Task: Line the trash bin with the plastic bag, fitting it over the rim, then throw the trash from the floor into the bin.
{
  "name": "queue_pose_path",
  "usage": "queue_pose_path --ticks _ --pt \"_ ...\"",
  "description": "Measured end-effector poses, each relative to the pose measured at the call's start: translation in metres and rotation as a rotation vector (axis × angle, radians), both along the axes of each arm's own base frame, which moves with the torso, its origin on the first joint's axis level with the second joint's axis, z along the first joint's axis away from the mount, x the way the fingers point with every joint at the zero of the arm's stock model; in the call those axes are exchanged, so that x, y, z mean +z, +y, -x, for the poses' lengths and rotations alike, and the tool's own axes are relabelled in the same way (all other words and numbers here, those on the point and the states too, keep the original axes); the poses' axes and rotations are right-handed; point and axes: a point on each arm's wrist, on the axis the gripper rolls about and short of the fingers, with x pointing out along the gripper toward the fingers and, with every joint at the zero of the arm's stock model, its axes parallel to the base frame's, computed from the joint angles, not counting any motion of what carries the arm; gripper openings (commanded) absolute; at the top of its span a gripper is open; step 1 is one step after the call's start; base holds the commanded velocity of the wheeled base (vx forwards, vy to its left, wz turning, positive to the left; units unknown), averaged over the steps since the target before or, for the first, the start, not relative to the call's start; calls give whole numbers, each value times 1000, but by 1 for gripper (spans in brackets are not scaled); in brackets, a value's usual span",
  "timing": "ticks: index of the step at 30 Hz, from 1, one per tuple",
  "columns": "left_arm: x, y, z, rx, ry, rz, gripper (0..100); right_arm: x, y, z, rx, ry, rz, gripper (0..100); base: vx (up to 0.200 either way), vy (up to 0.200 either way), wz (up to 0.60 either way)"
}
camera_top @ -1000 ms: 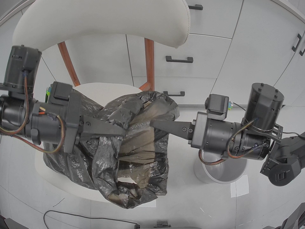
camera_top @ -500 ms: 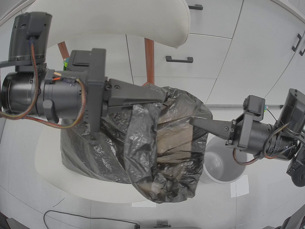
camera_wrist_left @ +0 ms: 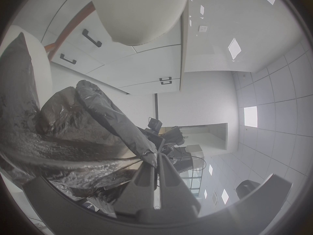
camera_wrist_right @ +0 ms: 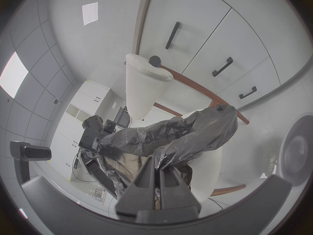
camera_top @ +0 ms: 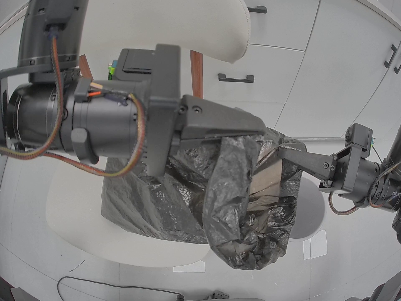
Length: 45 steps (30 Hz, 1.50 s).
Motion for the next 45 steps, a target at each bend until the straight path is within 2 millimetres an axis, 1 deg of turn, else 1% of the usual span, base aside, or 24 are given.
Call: queue_pose_path --ticks 6,16,22,33,38,41,45 --pt "-1 -7 6 -34 -3 0 0 -2 -4 2 -2 3 4 0 0 -200 0" --pt "-5 -14 7 -56 6 -10 0 -5 -8 2 -7 12 10 0 0 -200 0" --pt "-3 -19 9 -73 -1 -2 0 -5 -10 2 -16 11 10 0 0 -200 0" --pt "-6 -36 0 -87 -12 10 0 -7 -23 5 -50 12 12 0 0 -200 0" --pt "-7 -45 -5 -89 -18 14 0 -5 -33 7 -70 3 8 0 0 0 0" --pt "-8 -48 -6 -91 -21 15 0 -4 -36 8 -79 -4 4 0 0 0 0" --pt "-16 -51 -7 -81 -20 9 0 -3 -38 9 -85 -7 2 0 0 0 0"
